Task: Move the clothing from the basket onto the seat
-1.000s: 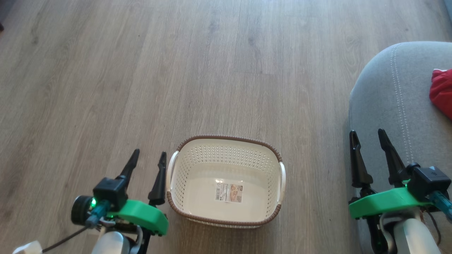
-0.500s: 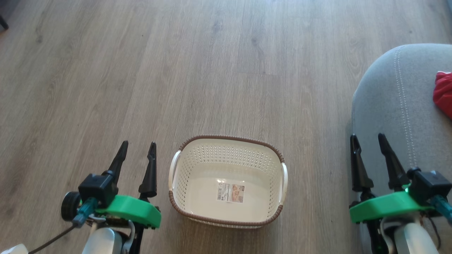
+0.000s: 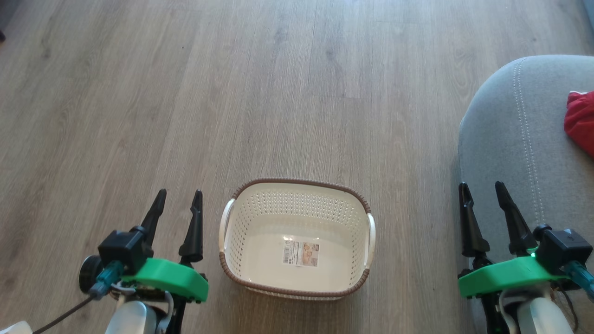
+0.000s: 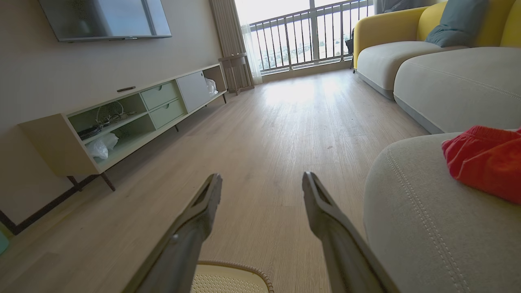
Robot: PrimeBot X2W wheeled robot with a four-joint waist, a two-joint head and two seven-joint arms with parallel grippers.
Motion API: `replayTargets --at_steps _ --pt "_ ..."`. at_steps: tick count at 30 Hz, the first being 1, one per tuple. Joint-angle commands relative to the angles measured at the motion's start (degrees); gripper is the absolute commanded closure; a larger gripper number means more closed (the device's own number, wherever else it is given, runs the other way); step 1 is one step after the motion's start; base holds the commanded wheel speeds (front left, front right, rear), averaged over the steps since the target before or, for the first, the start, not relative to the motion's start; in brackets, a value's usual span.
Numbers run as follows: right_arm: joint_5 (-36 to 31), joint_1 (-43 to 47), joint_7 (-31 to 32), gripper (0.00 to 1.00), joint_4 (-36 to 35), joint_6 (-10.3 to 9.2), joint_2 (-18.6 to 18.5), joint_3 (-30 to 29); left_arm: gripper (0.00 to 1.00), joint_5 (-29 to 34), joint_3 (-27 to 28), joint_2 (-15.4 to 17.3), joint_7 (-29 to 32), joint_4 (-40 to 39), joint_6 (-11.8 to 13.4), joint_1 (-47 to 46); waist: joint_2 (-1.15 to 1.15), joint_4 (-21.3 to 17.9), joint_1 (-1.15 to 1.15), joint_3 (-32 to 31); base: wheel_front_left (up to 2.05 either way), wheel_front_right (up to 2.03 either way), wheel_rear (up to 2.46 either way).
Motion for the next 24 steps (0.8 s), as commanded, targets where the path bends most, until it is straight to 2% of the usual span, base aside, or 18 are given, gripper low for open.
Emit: replayTargets --at_steps 1,22,23,24 --pt "0.1 -1.8 -0.5 0.00 -2.0 -0.01 -0.2 1.4 0.00 -0.6 2.2 0.0 -0.3 -1.5 -0.2 -1.8 0.00 0.0 0.00 0.0 0.00 0.00 0.00" --pt "0.5 -2.1 -0.5 0.00 -2.1 -0.01 -0.2 1.6 0.00 -1.2 2.3 0.0 -0.3 -0.3 -1.2 -2.0 0.00 0.0 0.00 0.0 0.00 0.00 0.00" --pt "0.0 0.0 0.0 1.00 -0.1 0.00 0.0 0.2 1.00 -1.2 0.4 0.0 0.0 1.4 -1.0 0.0 0.00 0.0 0.00 0.0 0.00 0.00 0.00" --pt "0.1 0.0 0.0 1.00 0.6 0.00 0.0 0.3 1.00 -1.2 0.4 0.0 0.0 2.1 -1.0 0.1 0.00 0.0 0.00 0.0 0.00 0.00 0.00"
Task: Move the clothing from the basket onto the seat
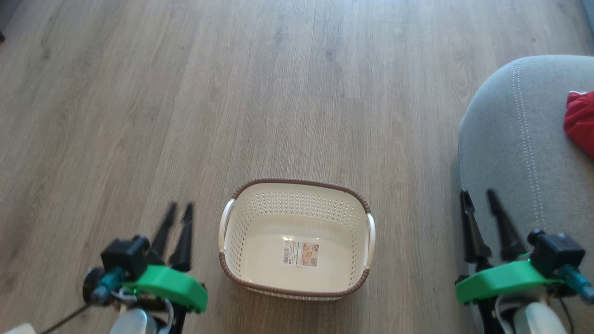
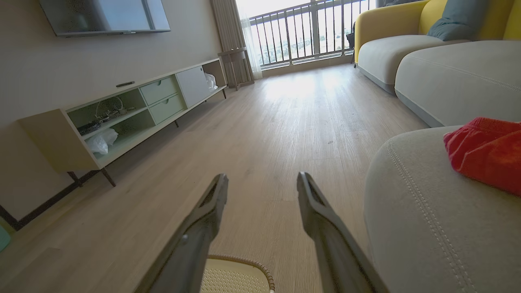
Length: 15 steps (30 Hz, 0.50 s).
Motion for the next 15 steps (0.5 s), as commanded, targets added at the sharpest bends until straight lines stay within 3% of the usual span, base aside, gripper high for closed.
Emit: replayTargets --at_steps 1,15 --pt "0.1 0.2 0.0 1.00 0.7 0.00 0.0 0.0 1.00 -0.1 0.0 0.0 0.0 0.7 0.0 0.3 0.00 0.0 0.00 0.0 0.00 0.00 0.00" --pt "8.2 0.0 1.8 1.00 2.9 0.00 -0.2 0.0 1.00 -7.9 1.1 0.1 2.0 2.3 -0.5 0.8 0.00 -0.8 0.00 -0.4 0.00 0.00 0.00"
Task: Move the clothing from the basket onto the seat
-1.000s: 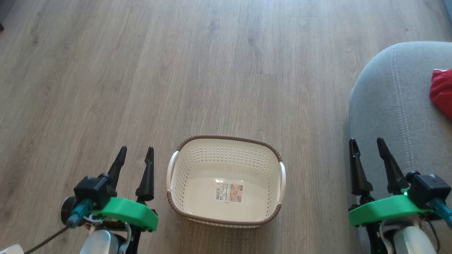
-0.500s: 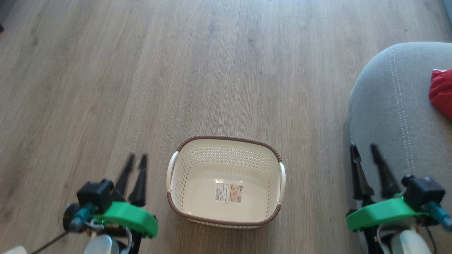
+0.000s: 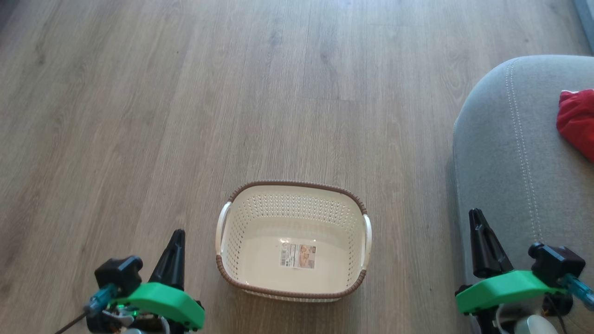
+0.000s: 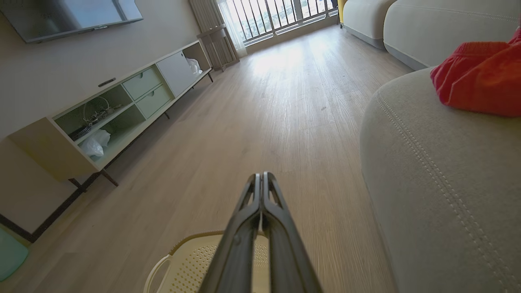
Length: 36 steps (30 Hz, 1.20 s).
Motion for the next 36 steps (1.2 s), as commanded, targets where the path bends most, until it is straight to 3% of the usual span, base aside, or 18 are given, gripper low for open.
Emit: replayTargets --at_steps 1,36 --pt "1.8 -1.9 0.5 1.00 -1.5 0.00 -0.7 0.0 1.00 -1.8 0.8 0.1 0.3 -2.0 -0.5 -2.6 0.00 -0.1 0.00 -0.1 0.00 0.00 0.00" --pt "24.0 -3.9 5.6 1.00 -0.3 0.00 -1.4 -0.7 1.00 -23.6 4.2 0.2 6.1 -2.3 -1.9 -3.6 0.00 -2.4 0.00 -1.2 0.00 0.00 0.00"
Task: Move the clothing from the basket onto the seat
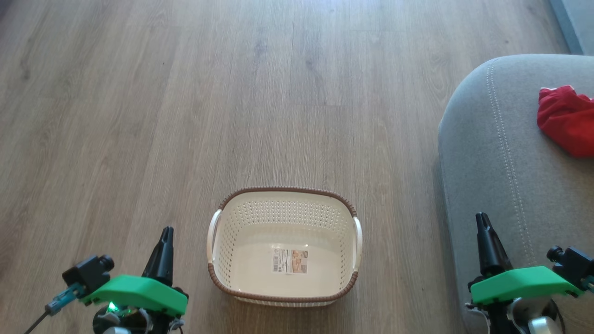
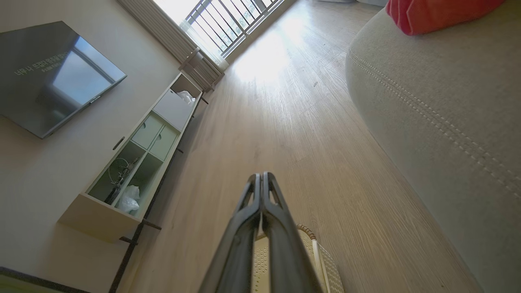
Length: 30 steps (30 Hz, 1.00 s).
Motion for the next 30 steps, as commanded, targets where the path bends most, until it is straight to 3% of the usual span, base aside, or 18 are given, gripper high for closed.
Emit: replayTargets --at_steps 1,30 --pt "1.9 -3.2 0.5 1.00 -1.6 0.00 -1.2 0.0 1.00 -1.8 1.8 0.2 0.5 -2.1 -0.5 -2.8 0.00 -0.1 0.00 -0.1 0.00 0.00 0.00" --pt "19.3 -4.8 5.0 1.00 -0.6 -0.01 -1.4 -0.9 1.00 -19.1 4.6 0.2 5.3 -2.3 -1.6 -3.6 0.00 -2.0 0.00 -1.0 0.00 0.00 0.00"
